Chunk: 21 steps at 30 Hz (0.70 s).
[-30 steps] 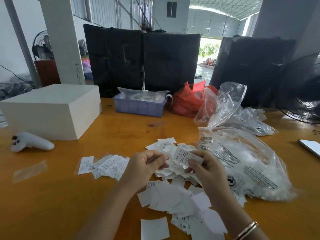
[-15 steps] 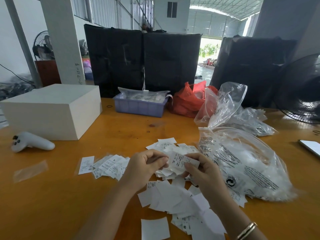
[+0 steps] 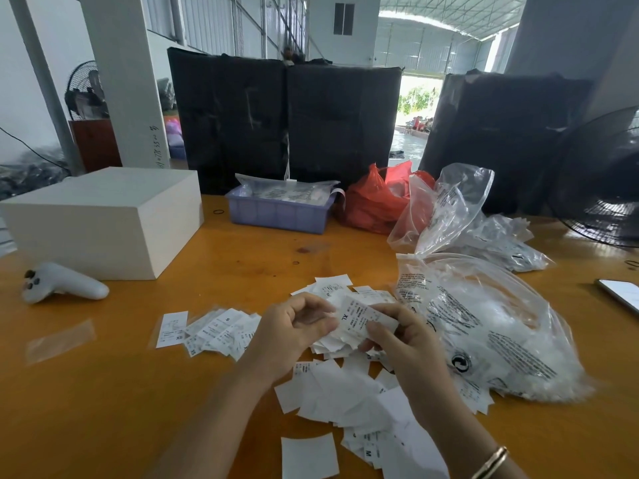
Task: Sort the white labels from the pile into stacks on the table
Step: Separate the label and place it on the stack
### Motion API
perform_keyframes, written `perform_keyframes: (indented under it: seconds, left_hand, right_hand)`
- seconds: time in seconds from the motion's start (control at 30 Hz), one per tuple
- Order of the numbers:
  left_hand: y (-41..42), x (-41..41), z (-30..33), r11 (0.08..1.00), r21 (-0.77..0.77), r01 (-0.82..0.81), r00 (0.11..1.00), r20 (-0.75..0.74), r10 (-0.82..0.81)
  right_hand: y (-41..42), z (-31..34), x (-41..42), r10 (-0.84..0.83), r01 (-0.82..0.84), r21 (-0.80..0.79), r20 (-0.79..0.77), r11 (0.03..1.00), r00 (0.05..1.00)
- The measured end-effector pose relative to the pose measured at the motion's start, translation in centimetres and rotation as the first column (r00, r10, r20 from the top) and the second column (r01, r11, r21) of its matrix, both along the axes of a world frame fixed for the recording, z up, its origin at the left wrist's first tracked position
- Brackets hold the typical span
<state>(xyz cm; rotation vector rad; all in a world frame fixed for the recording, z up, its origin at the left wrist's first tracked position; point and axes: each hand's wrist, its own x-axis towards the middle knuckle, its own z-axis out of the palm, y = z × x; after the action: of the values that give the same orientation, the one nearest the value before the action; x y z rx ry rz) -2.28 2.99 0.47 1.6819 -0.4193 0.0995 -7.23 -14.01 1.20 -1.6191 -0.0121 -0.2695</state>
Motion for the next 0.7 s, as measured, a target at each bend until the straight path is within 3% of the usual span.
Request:
perform_keyframes:
  seconds: [0.23, 0.53, 0.7]
  left_hand:
    - [0.19, 0.06, -0.24, 0.999, 0.024, -0.042, 0.999, 0.004, 0.042]
    - [-0.15, -0.40, 0.52, 0.998, 0.065, -0.014, 1.000, 0.021, 0.012]
    - [0.01, -0.35, 0.49, 1.000, 0.029, 0.008, 1.000, 0.022, -0.008]
  right_hand:
    - [-0.33, 0.54, -0.23, -0.020, 0.017, 0.087, 0.031, 0.996, 0.999]
    - [0.28, -0.06, -0.16, 0.012, -0.012, 0.020, 0.039, 1.000, 0.999]
    - [-0.07, 0.00, -0.01, -0.025, 0.019, 0.086, 0.071, 0.996, 0.997]
